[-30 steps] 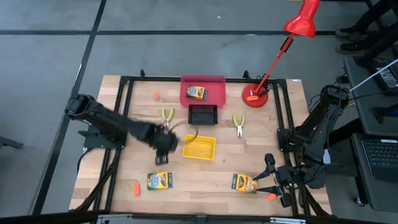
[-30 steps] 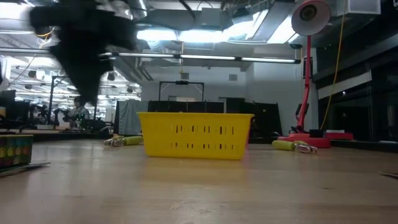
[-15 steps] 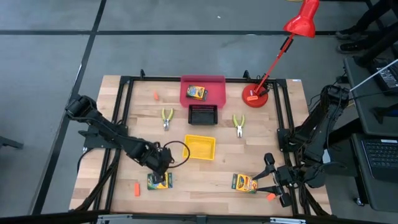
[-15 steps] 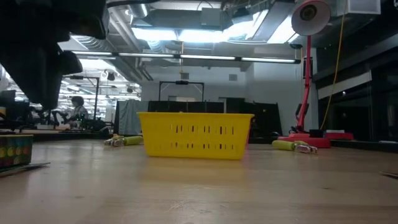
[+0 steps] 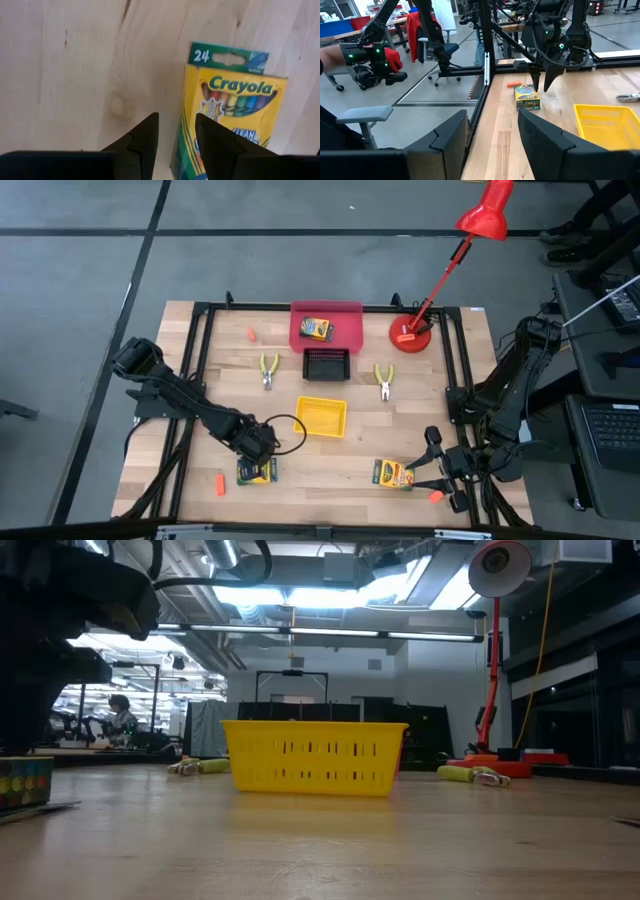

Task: Pick & Place School Supplies
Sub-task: Put the yellow crayon box into the red bin

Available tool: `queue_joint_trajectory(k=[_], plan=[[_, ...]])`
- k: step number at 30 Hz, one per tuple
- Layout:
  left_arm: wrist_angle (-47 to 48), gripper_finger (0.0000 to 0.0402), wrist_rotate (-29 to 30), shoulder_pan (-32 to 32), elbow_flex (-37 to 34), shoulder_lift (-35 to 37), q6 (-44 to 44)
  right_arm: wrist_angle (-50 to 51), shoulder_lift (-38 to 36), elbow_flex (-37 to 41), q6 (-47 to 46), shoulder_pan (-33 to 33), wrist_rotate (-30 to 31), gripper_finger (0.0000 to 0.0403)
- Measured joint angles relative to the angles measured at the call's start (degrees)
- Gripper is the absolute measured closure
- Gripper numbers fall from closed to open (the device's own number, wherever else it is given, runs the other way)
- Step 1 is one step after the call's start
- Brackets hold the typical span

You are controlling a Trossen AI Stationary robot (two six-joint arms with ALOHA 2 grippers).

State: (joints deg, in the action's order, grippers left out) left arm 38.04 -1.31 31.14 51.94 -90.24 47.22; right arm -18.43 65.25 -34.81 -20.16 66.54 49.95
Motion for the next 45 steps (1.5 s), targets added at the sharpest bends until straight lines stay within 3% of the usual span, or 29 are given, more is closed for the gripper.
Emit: queue_joint_trajectory(k=[17,27,45], plan=[[-1.2,0.0281,0.2,0.6,0.0,-2.9,-2.0,0.0,0.0,0.0,-0.2,0.0,0.0,0.0222],[-1.0,0.0393,0.2,0.6,0.1,-3.2,-3.9,0.0,0.0,0.0,-0.2,0.0,0.0,0.0222],[-4.9,0.04,0.8,0.6,0.5,-2.2,-6.9,0.0,0.0,0.0,0.1,0.0,0.2,0.0222]])
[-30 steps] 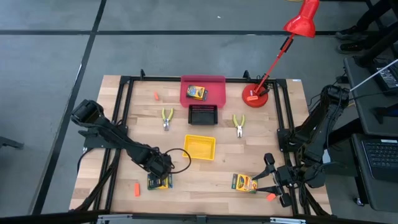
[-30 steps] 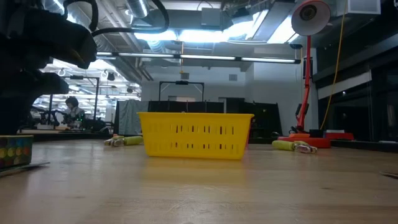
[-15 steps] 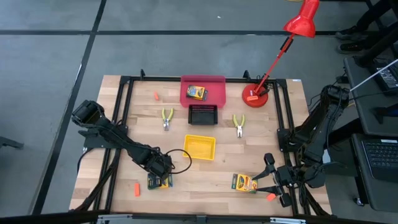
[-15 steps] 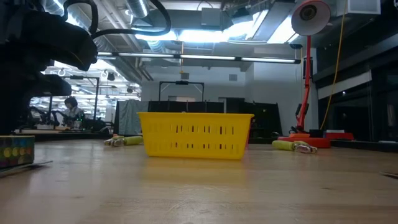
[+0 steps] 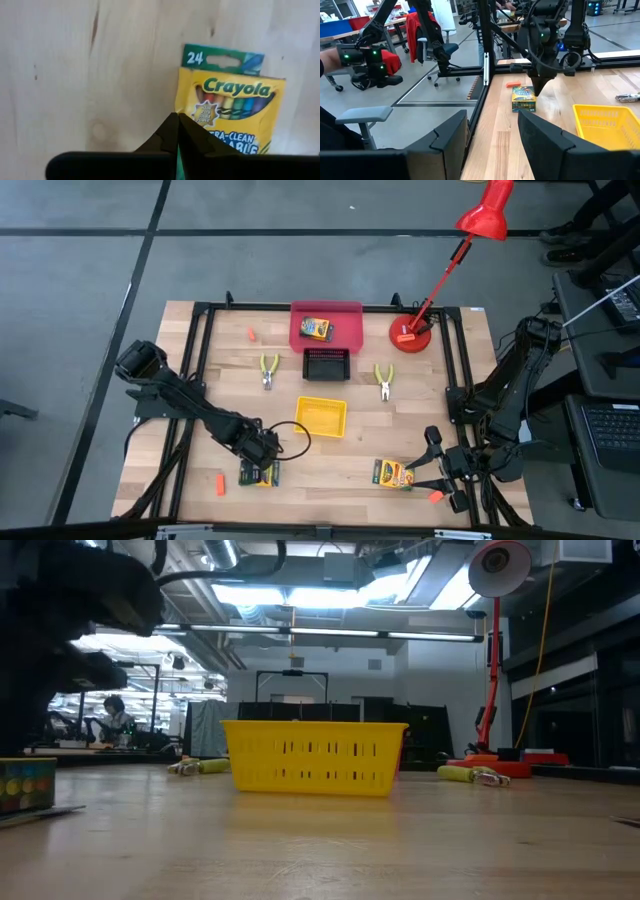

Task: Pick & Place School Supplies
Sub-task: Put the yellow crayon box into the red bin

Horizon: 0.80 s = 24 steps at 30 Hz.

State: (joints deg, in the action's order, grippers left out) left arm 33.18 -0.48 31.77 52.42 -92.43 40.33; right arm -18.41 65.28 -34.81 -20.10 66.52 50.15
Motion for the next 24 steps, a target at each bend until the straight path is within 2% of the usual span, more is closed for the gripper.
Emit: queue_joint_trajectory(k=[12,21,24], plan=[[-7.0,0.0392,2.7,-0.2,0.0,1.6,-2.1,0.3,0.0,0.0,0.0,0.0,0.0,0.0222],[-7.6,0.0298,3.0,-1.3,0.0,1.6,0.9,0.4,0.0,0.0,0.0,0.0,0.0,0.0222],[-7.5,0.028,2.5,-1.1,-0.4,1.6,1.4,0.4,0.0,0.0,0.0,0.0,0.0,0.0222]])
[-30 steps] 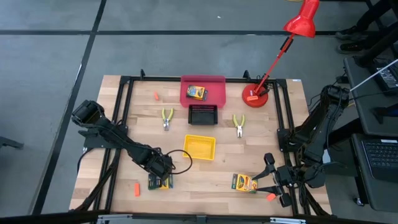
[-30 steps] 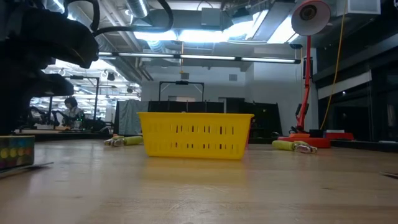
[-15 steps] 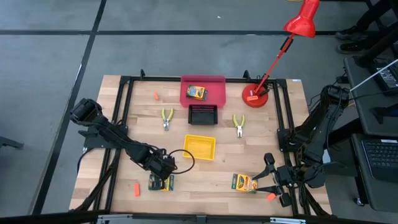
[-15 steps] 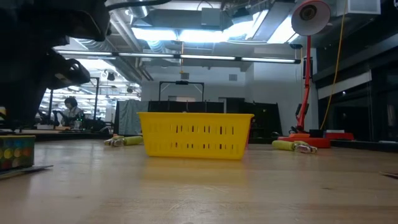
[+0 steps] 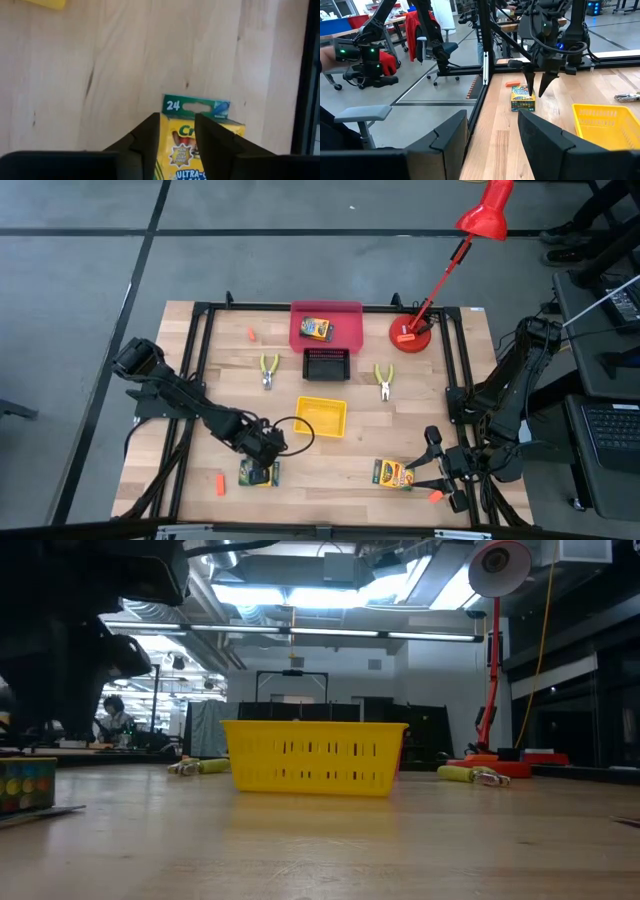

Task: Pick & Place School Supplies
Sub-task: Put the yellow crayon box into the red bin

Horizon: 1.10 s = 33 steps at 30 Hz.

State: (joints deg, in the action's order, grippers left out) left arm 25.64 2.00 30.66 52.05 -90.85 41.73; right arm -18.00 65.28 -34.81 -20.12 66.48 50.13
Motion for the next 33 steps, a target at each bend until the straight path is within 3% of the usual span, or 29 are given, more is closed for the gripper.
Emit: queue_joint_trajectory(k=[4,11,16,27,33], plan=[[2.0,0.0289,-0.1,0.8,-0.1,0.0,1.6,0.0,0.0,0.0,0.0,0.0,0.0,0.0222],[6.9,0.0351,-2.7,2.4,-0.1,-1.7,4.6,0.0,0.0,0.0,0.0,0.0,0.0,0.0222],[7.7,0.0396,-1.5,2.6,0.0,-3.9,5.8,0.0,0.0,0.0,0.0,0.0,0.0,0.0222],[9.1,0.04,1.1,1.6,0.1,-6.6,4.5,0.0,0.0,0.0,-0.1,0.0,0.0,0.0222],[11.0,0.0397,11.0,1.3,-0.4,-4.9,3.0,0.1,0.0,0.0,-0.2,0.0,-0.1,0.0222]])
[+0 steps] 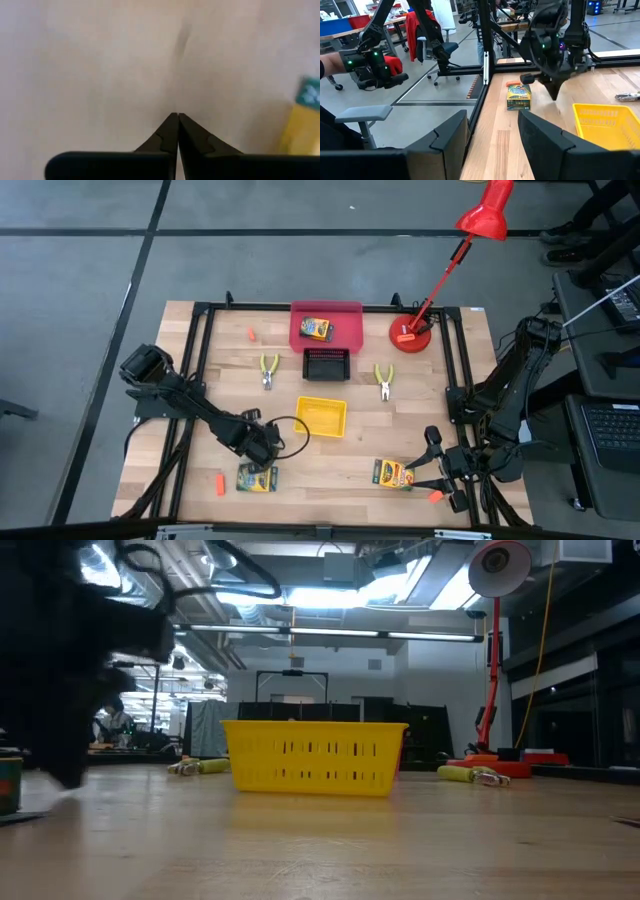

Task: Pick & Place School Supplies
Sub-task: Put the yellow crayon box into the red bin

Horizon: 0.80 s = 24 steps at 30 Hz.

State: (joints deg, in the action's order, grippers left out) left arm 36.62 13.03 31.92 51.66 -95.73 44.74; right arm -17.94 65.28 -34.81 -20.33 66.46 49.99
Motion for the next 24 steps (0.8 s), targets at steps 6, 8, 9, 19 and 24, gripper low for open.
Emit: queue_joint_trajectory(k=[6,8,9,19,24], plan=[[0.4,0.0399,-2.3,2.2,0.1,5.8,2.4,0.0,0.0,0.0,-0.1,0.0,0.0,0.0222],[0.5,0.0399,-4.0,3.5,0.2,7.3,4.5,0.0,0.0,0.0,-0.1,0.0,0.0,0.0222],[0.8,0.0399,-5.0,4.0,0.2,7.7,5.6,0.0,0.0,0.0,-0.1,0.0,0.0,0.0222],[0.7,0.04,-13.3,6.8,0.2,7.0,12.3,0.0,0.0,0.0,-0.2,0.0,0.0,0.0222],[0.7,0.04,-14.2,8.4,0.2,7.0,14.5,0.0,0.0,0.0,0.0,0.0,0.1,0.0222]])
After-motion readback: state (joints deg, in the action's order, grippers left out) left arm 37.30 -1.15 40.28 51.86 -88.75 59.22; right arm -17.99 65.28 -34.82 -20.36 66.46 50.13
